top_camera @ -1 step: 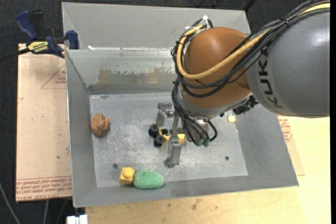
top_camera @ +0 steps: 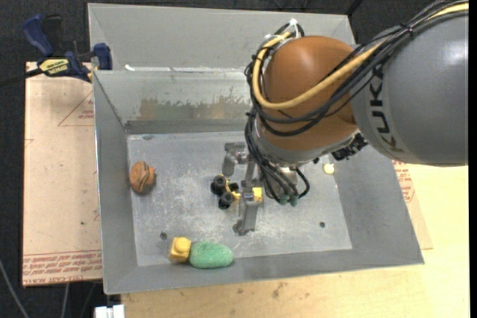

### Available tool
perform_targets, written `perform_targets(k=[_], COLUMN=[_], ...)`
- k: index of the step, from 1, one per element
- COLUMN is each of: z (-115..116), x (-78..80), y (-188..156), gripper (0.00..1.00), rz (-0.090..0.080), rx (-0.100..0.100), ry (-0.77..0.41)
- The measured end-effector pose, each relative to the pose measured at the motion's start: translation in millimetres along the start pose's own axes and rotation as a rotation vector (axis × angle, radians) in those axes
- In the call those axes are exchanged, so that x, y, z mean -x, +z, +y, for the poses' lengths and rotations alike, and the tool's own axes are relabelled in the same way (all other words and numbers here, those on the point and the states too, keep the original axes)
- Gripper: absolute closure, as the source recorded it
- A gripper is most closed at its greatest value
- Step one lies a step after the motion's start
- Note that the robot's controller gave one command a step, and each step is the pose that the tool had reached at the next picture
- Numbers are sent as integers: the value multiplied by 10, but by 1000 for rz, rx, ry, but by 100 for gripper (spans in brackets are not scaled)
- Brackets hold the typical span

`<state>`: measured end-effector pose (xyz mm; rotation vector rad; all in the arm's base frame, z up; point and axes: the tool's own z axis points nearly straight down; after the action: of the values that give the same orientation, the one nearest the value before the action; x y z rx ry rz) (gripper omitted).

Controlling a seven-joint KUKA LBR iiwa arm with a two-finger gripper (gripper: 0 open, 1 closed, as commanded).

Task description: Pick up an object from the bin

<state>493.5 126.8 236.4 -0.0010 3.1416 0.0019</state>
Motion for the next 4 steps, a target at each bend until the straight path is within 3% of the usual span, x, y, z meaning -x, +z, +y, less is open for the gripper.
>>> perform_targets(k=[1, 2, 3, 4], z=[-271, -435, -508, -403], x=[336, 302, 435, 488], y=[489, 717, 958, 1498], gripper=[0, 0, 0, 100], rz=[-7, 5, -9, -3], rx=[2, -2, 1, 1], ry=[57, 76, 74, 43])
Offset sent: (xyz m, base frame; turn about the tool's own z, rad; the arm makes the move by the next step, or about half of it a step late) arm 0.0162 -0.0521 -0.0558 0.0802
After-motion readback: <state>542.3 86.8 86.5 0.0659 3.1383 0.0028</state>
